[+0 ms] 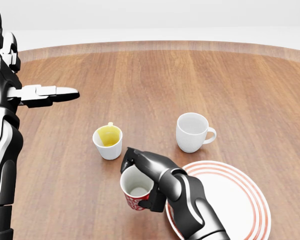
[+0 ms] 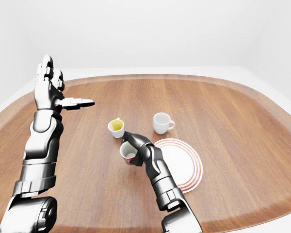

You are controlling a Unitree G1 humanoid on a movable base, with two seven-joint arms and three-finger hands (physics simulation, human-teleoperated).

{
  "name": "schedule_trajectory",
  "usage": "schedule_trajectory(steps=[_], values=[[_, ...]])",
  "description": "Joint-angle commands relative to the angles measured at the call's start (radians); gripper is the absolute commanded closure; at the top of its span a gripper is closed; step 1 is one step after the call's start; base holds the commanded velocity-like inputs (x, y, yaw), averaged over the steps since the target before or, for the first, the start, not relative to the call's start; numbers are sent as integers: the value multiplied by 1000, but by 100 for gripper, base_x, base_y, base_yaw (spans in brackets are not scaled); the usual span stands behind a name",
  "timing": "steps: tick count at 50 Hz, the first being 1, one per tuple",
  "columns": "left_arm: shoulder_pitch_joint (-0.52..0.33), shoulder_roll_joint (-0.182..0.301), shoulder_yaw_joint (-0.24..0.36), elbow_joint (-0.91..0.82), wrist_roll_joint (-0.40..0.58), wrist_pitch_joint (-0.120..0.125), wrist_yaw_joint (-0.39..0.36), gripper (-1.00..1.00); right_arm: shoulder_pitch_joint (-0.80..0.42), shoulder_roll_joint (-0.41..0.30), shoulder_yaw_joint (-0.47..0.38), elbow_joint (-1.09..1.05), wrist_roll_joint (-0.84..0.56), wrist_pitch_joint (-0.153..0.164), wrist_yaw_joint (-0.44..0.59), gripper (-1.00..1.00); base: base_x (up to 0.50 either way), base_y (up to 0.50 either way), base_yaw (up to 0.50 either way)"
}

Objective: Pick up the red mug and put it on the plate

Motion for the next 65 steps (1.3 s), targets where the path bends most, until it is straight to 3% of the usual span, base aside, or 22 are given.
schedule_trajectory(steps=[1,65], values=[[-3,-2,-2,-9,3,0,0,-100,45,-54,-35,-95,-23,0,26,100,0,0,0],[-5,-18,-14,4,22,0,-1,-100,136,-263,-187,-100,126,0,-16,100,0,0,0]])
